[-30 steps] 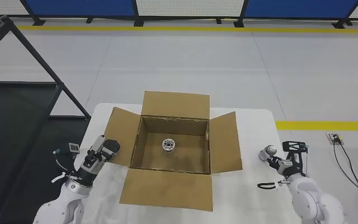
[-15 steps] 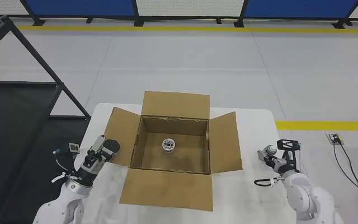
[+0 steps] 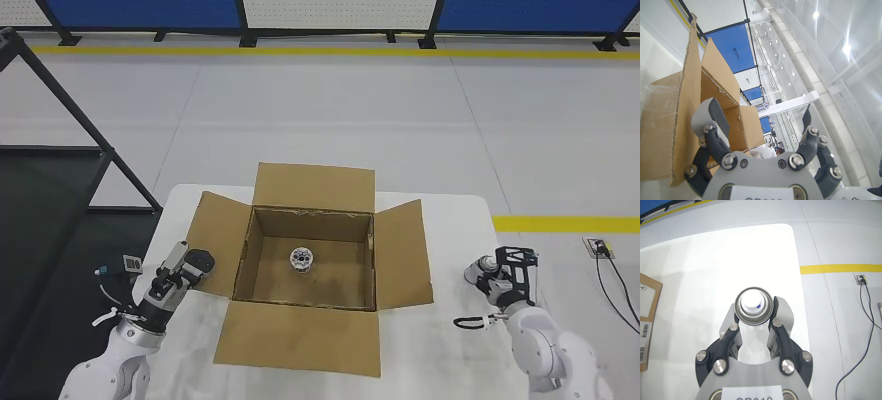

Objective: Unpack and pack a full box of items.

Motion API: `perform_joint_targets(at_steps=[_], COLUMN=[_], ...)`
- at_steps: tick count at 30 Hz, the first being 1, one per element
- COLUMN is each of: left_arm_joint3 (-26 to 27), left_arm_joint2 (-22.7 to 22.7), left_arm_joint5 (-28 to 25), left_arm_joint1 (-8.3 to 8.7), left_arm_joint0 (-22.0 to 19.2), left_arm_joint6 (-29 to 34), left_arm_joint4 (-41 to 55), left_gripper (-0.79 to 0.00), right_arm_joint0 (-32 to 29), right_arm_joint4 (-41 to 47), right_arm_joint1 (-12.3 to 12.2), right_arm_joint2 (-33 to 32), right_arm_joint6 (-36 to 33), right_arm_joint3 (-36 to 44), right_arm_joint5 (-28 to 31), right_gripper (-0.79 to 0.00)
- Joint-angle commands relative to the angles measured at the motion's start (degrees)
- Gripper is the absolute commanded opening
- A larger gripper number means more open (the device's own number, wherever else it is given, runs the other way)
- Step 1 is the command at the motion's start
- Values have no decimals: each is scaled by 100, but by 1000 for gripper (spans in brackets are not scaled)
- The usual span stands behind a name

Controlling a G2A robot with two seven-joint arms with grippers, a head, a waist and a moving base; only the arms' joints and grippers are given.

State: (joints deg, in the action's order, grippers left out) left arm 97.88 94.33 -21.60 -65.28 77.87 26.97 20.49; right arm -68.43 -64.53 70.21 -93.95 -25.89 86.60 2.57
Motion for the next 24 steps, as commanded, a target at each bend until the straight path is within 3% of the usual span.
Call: perform_joint_targets(at_steps=[1,11,24], left_arm_joint3=[0,0,0], left_arm_joint2=[0,0,0], left_arm_joint5=[0,0,0], left_arm_joint1=[0,0,0], left_arm_joint0=[0,0,0], left_arm_joint6=[0,0,0], left_arm_joint4=[0,0,0], left_gripper=[0,0,0], right_arm_joint0=[-24,-273,-556], right_arm_joint4=[47,547,623], right_arm_joint1=[-1,13,70], right_arm_joint2=[-12,-114,340], right_arm_joint6=[53,546,1492], right_arm_joint3=[79,929,3029], right_arm_joint5=[-6,-53,66], right_gripper=[-785,-785,-785])
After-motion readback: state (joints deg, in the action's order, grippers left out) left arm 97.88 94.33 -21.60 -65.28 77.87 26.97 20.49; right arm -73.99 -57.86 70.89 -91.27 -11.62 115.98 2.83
